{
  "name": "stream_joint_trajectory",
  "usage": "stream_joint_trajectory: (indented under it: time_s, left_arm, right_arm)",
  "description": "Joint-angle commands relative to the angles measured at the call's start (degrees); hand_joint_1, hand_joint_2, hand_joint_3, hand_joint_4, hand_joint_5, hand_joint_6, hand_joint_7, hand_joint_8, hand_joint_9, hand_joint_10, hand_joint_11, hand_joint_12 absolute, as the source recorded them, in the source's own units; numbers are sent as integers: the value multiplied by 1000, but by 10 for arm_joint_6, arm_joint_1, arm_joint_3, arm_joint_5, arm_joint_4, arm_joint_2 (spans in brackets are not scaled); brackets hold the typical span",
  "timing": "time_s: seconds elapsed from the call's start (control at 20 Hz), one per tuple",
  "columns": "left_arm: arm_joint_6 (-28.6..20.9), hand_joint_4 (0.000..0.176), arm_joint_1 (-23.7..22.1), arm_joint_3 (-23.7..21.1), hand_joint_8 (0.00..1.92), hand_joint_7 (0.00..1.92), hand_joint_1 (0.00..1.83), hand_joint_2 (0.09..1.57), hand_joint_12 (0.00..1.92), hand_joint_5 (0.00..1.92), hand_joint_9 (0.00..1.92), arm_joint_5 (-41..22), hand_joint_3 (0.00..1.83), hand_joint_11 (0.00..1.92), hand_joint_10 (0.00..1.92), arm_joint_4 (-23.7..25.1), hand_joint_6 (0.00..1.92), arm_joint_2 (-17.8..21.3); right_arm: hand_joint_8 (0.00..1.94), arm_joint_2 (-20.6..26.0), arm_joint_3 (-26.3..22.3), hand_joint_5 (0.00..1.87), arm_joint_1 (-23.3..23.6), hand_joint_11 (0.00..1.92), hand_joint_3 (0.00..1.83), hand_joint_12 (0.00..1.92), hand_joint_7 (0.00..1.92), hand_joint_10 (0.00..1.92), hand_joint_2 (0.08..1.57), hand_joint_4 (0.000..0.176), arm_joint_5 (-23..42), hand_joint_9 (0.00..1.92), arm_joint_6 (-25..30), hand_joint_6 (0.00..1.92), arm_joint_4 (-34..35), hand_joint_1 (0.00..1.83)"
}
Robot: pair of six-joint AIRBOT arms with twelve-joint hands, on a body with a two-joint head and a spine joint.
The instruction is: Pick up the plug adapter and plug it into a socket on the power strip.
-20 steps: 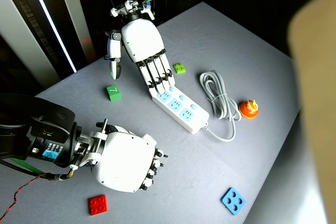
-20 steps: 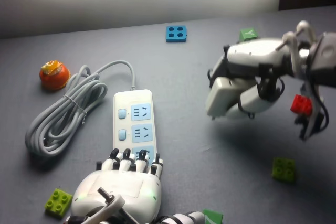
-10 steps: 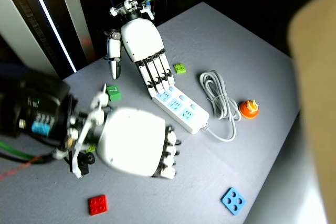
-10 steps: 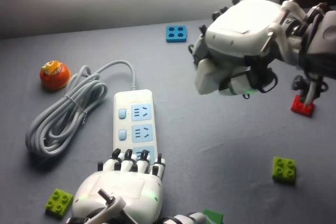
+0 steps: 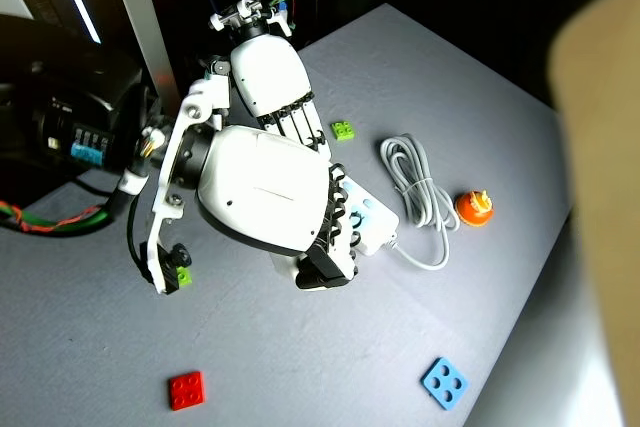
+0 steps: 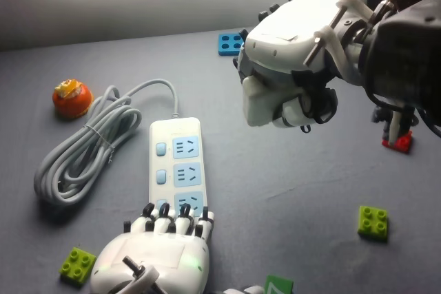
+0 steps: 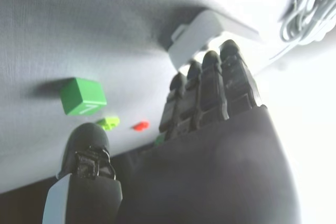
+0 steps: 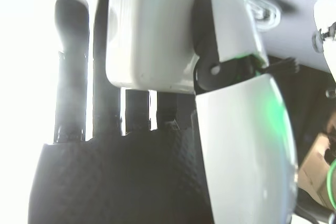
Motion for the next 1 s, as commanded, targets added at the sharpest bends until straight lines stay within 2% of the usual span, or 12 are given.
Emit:
stream_joint_trajectory:
  time_s: [0.0, 0.2, 0.3, 0.5, 0.65, 0.8, 0.85, 0.95]
  left_arm:
    - [-1, 0, 1, -3, 0, 0, 0, 1239, 0, 5, 0, 25, 0, 0, 0, 38, 0, 2]
    - [-1, 0, 3, -8, 9, 28, 0, 1243, 11, 51, 20, 25, 0, 21, 6, 38, 14, 1]
    - [-1, 0, 5, -8, 0, 9, 0, 1254, 1, 34, 2, 25, 4, 2, 0, 38, 4, 0]
    - [-3, 0, 4, -9, 3, 9, 0, 1251, 1, 42, 6, 25, 2, 2, 2, 38, 4, 0]
    - [-7, 0, 4, -10, 0, 0, 0, 1248, 2, 29, 0, 26, 0, 5, 0, 38, 0, 0]
    - [-7, 0, 4, -12, 9, 24, 0, 1250, 11, 53, 17, 31, 1, 23, 6, 38, 9, 0]
    - [-5, 0, 5, -13, 1, 5, 0, 1253, 1, 34, 3, 31, 2, 4, 0, 38, 1, 0]
    - [-2, 0, 5, -14, 0, 0, 0, 1254, 0, 6, 0, 31, 2, 0, 0, 38, 0, 1]
  right_arm:
    - [1186, 1, -5, 961, 12, 694, 0, 1598, 983, 1191, 1126, 0, 10, 828, -11, 859, -23, 1242]
    - [1164, -40, -9, 995, 17, 696, 0, 1601, 998, 1184, 1114, 0, 63, 844, -48, 805, -7, 1248]
    - [1148, -63, -2, 1014, 20, 720, 0, 1569, 1007, 1171, 1108, 0, 76, 860, -79, 775, 43, 1251]
    - [1145, -115, 39, 970, 33, 663, 1, 1626, 1003, 1166, 1117, 0, 110, 839, -79, 860, 132, 1243]
    - [1170, -146, 60, 987, 32, 665, 0, 1610, 990, 1180, 1117, 0, 121, 826, -79, 826, 137, 1245]
    - [1144, -168, 86, 960, 32, 701, 1, 1588, 1007, 1173, 1119, 0, 116, 855, -79, 868, 149, 1245]
    - [1187, -175, 98, 937, 32, 688, 2, 1597, 981, 1183, 1130, 0, 116, 836, -79, 901, 149, 1240]
    - [1182, -185, 117, 956, 34, 698, 0, 1582, 981, 1177, 1128, 0, 104, 832, -76, 877, 149, 1239]
